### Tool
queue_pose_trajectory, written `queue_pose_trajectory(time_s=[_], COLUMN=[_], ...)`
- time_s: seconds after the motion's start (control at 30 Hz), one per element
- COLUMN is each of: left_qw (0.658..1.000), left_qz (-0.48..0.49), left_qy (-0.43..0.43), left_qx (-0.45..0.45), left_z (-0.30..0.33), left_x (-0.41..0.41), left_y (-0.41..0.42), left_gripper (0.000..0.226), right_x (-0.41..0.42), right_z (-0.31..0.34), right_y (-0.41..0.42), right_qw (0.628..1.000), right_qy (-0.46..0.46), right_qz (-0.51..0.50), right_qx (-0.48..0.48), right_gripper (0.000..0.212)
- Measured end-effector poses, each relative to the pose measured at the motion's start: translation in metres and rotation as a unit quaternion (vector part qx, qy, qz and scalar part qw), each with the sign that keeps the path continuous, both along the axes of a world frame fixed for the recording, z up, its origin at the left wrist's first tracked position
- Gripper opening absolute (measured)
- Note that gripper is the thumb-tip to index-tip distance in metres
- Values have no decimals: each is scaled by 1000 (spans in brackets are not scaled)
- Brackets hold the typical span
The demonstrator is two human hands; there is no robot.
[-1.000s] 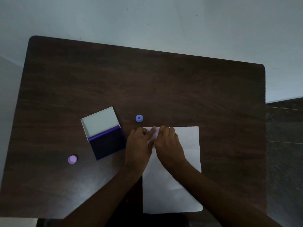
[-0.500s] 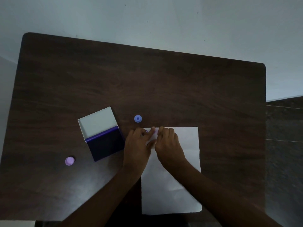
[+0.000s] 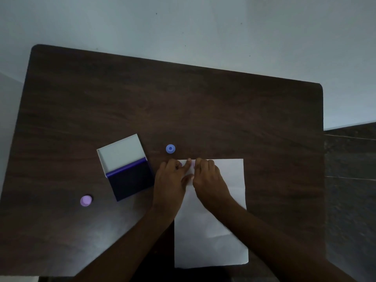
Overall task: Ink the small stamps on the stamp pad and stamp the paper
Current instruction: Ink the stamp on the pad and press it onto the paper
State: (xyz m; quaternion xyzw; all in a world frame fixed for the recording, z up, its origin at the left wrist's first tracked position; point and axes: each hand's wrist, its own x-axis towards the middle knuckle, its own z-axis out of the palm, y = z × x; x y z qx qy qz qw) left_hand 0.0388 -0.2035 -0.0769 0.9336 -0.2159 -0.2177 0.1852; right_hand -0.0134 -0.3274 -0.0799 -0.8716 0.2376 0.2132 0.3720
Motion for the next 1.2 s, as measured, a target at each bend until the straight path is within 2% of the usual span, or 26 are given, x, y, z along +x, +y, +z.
queue_pose_trajectory(time_s=[0.07, 0.13, 0.2, 0.27, 0.33, 0.4, 0.47, 0.53, 0.63, 0.77, 0.87, 0.93, 1.03, 1.1, 1.2], left_qw=[997, 995, 996, 1000, 999, 1000, 1000, 1000, 1000, 1000, 999, 996, 996, 998, 981], left_qz=[29, 28, 27, 9, -12, 1, 8, 13, 21, 15, 38, 80, 73, 48, 72], left_qy=[-3, -8, -7, 12, 18, 16, 2, -19, -20, 1, 7, 1, -12, 28, 178], left_qx=[-76, -100, -82, -13, 32, 23, 9, 2, 0, -12, -10, -47, -54, -37, 16], left_z=[5, 7, 7, 3, -3, -2, 0, 1, 3, 7, 18, 31, 48, 51, 51], left_x=[0, 0, 0, 2, 1, 1, -1, -2, 0, -4, -10, -14, -19, -25, -25], left_y=[2, 3, 1, -2, -4, -4, -4, -5, -8, -3, 6, 13, 31, 47, 70], left_gripper=[37, 36, 36, 44, 55, 55, 53, 52, 54, 51, 48, 39, 34, 43, 71], right_x=[0, 0, 1, -2, -12, -23, -33, -38, -38, -34, -31, -31, -30, -29, -25], right_z=[1, 3, 8, 17, 31, 46, 56, 67, 72, 75, 79, 84, 94, 98, 102], right_y=[1, 0, -1, -2, -1, 3, 6, 11, 16, 14, 13, 17, 27, 34, 46], right_qw=[1000, 999, 997, 996, 999, 988, 964, 943, 917, 844, 808, 782, 736, 699, 648], right_qy=[15, 36, 60, 78, 21, -89, -194, -227, -162, -115, -82, -68, -65, -60, -52], right_qz=[1, 14, 13, -11, -23, -59, -145, -240, -353, -462, -492, -500, -497, -497, -508], right_qx=[-3, 7, 36, 45, -29, -109, -112, -47, 89, 247, 313, 366, 455, 511, 565], right_gripper=[47, 50, 51, 49, 47, 39, 23, 16, 16, 14, 17, 21, 38, 40, 34])
